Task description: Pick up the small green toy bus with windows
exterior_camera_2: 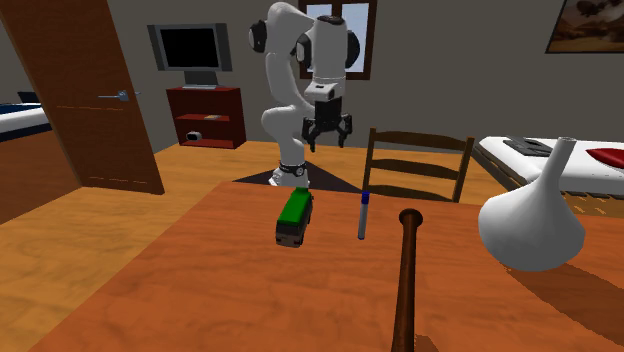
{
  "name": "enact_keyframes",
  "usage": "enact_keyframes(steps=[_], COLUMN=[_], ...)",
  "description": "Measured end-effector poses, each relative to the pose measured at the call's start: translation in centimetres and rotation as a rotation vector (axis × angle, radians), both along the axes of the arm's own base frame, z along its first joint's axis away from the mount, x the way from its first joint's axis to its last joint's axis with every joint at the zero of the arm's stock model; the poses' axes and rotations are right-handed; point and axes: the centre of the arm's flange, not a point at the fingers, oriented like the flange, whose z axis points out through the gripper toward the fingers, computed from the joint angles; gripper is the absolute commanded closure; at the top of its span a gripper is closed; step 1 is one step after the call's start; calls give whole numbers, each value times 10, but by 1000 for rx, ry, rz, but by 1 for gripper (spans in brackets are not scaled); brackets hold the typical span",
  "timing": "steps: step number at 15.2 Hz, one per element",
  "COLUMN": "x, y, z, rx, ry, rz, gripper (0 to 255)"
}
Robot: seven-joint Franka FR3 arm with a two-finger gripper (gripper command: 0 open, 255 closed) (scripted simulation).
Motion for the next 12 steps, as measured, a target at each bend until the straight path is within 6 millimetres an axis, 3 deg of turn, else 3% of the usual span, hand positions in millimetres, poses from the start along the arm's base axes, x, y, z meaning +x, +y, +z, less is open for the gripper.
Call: enact_keyframes(steps=[8,12], x=[40,54], y=[-72,-118], z=[-48,-68], rx=[-56,-85], ry=[-42,-63], rz=[-222,-333], gripper=[0,0])
